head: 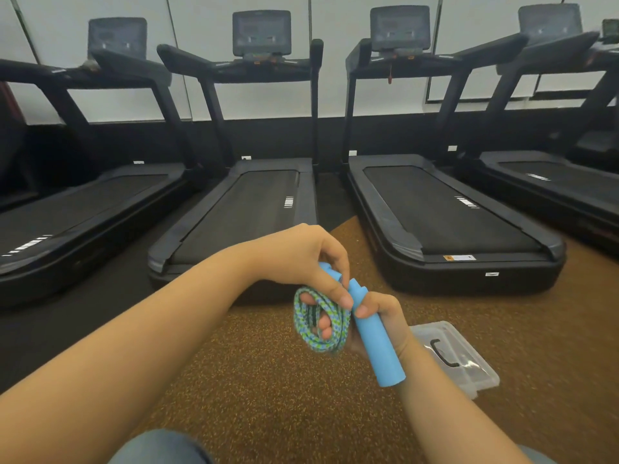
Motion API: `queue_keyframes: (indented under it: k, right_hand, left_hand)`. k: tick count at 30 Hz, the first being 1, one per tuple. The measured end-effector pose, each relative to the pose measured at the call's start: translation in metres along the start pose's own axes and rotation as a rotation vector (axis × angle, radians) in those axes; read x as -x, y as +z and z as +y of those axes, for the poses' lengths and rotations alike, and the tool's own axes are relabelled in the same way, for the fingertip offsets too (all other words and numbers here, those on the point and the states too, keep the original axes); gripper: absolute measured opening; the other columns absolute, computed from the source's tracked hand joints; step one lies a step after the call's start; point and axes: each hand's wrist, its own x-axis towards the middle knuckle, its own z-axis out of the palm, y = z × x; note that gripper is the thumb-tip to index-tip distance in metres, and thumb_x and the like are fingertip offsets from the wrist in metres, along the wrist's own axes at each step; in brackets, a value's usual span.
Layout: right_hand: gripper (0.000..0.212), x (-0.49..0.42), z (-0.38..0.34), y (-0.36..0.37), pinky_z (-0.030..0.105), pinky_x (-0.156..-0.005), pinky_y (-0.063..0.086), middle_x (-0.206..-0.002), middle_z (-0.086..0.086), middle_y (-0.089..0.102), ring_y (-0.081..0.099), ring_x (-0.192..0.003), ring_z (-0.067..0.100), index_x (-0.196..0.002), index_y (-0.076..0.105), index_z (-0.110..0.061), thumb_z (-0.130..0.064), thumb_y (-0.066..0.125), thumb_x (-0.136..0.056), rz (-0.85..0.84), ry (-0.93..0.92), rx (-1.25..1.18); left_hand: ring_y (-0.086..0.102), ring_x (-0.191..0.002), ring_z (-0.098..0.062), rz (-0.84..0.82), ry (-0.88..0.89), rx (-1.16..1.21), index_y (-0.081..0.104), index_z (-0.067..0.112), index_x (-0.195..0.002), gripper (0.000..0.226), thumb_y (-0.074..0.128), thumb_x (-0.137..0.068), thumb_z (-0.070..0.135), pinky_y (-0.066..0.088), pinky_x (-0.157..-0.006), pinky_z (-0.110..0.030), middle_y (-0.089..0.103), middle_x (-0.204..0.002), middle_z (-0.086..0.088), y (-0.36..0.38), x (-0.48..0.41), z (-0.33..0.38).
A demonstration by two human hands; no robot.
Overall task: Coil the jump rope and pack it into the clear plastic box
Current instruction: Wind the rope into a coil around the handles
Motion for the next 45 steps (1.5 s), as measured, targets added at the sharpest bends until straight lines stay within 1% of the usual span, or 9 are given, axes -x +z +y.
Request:
queue_keyframes:
  k: [5, 11, 16, 20, 25, 28, 32, 38, 45]
  right_hand:
    - [0.067, 0.002, 0.002, -0.006, 0.035, -0.076, 0.057, -0.080, 0.018, 0.071, 0.070, -0.067, 0.023, -0.114, 0.061, 0.009, -0.014, 0.073, -0.052, 0.106, -0.039, -0.016]
    - [0.060, 0.005, 0.007, -0.006, 0.034, -0.081, 0.054, -0.076, 0.017, 0.071, 0.070, -0.066, 0.023, -0.106, 0.068, 0.006, -0.016, 0.075, -0.051, 0.113, 0.014, 0.003]
    - [0.050, 0.004, 0.005, -0.002, 0.031, -0.068, 0.057, -0.072, 0.015, 0.071, 0.069, -0.063, 0.022, -0.092, 0.071, 0.003, -0.018, 0.076, -0.047, 0.139, 0.057, 0.030]
    - [0.049, 0.001, 0.003, 0.007, 0.030, -0.062, 0.056, -0.069, 0.017, 0.068, 0.068, -0.059, 0.024, -0.091, 0.070, 0.004, -0.015, 0.078, -0.046, 0.160, 0.059, 0.014]
    - [0.046, 0.002, -0.003, 0.014, 0.026, -0.053, 0.054, -0.064, 0.014, 0.066, 0.064, -0.052, 0.019, -0.092, 0.067, 0.005, -0.023, 0.080, -0.058, 0.333, 0.061, 0.128]
    - [0.037, 0.002, -0.007, 0.023, 0.021, -0.052, 0.053, -0.061, 0.006, 0.067, 0.063, -0.051, 0.012, -0.096, 0.062, 0.006, -0.028, 0.067, -0.080, 0.426, 0.045, 0.230]
    - [0.037, 0.000, -0.012, 0.032, 0.023, -0.054, 0.055, -0.060, 0.007, 0.066, 0.064, -0.051, 0.013, -0.082, 0.066, 0.000, -0.036, 0.069, -0.074, 0.506, 0.049, 0.333]
    - [0.055, -0.003, -0.016, 0.046, 0.024, -0.059, 0.055, -0.066, 0.006, 0.067, 0.065, -0.057, 0.014, -0.086, 0.068, -0.003, -0.055, 0.067, -0.068, 0.674, 0.064, 0.485]
    - [0.054, -0.002, -0.011, 0.056, 0.019, -0.045, 0.048, -0.064, 0.009, 0.065, 0.061, -0.048, 0.010, -0.094, 0.068, 0.004, -0.043, 0.074, -0.069, 0.843, -0.084, 0.450]
  left_hand:
    - [0.062, -0.097, -0.005, -0.058, -0.060, 0.148, 0.064, 0.030, -0.103, 0.031, 0.061, -0.082, 0.053, 0.050, -0.093, -0.034, 0.065, -0.105, 0.010, 0.016, -0.002, -0.029]
    - [0.057, -0.116, -0.014, -0.221, 0.036, 0.149, 0.051, 0.020, -0.130, 0.095, 0.034, -0.067, 0.088, 0.045, -0.101, -0.034, 0.059, -0.126, 0.001, 0.021, 0.001, -0.033]
    - [0.061, -0.105, -0.003, -0.376, -0.057, 0.163, 0.047, 0.029, -0.132, 0.080, 0.084, -0.061, 0.029, 0.051, -0.092, -0.030, 0.062, -0.111, 0.018, 0.008, 0.000, -0.037]
    - [0.064, -0.104, -0.013, -0.321, -0.057, 0.210, 0.058, 0.031, -0.119, 0.059, 0.075, -0.065, 0.045, 0.053, -0.093, -0.046, 0.065, -0.115, 0.004, 0.004, -0.001, -0.040]
    - [0.063, -0.082, -0.006, -0.225, -0.058, 0.219, 0.061, 0.019, -0.110, 0.030, 0.066, -0.085, 0.035, 0.053, -0.087, -0.043, 0.069, -0.098, -0.009, 0.011, 0.000, -0.045]
    - [0.059, -0.073, -0.001, -0.091, -0.033, 0.275, 0.060, 0.014, -0.106, 0.027, 0.066, -0.087, 0.031, 0.049, -0.078, -0.031, 0.065, -0.076, 0.010, 0.022, 0.001, -0.050]
    - [0.062, -0.068, -0.008, 0.009, -0.009, 0.484, 0.057, 0.006, -0.107, 0.022, 0.060, -0.091, 0.021, 0.047, -0.069, -0.018, 0.061, -0.075, -0.005, 0.037, 0.004, -0.052]
    - [0.062, -0.061, -0.013, 0.081, 0.010, 0.658, 0.056, 0.009, -0.103, 0.016, 0.059, -0.091, 0.020, 0.049, -0.067, -0.027, 0.060, -0.065, 0.005, 0.048, 0.007, -0.053]
    - [0.062, -0.062, -0.014, 0.119, 0.019, 0.670, 0.057, 0.004, -0.104, 0.019, 0.061, -0.089, 0.015, 0.050, -0.066, -0.024, 0.063, -0.073, -0.007, 0.046, 0.009, -0.045]
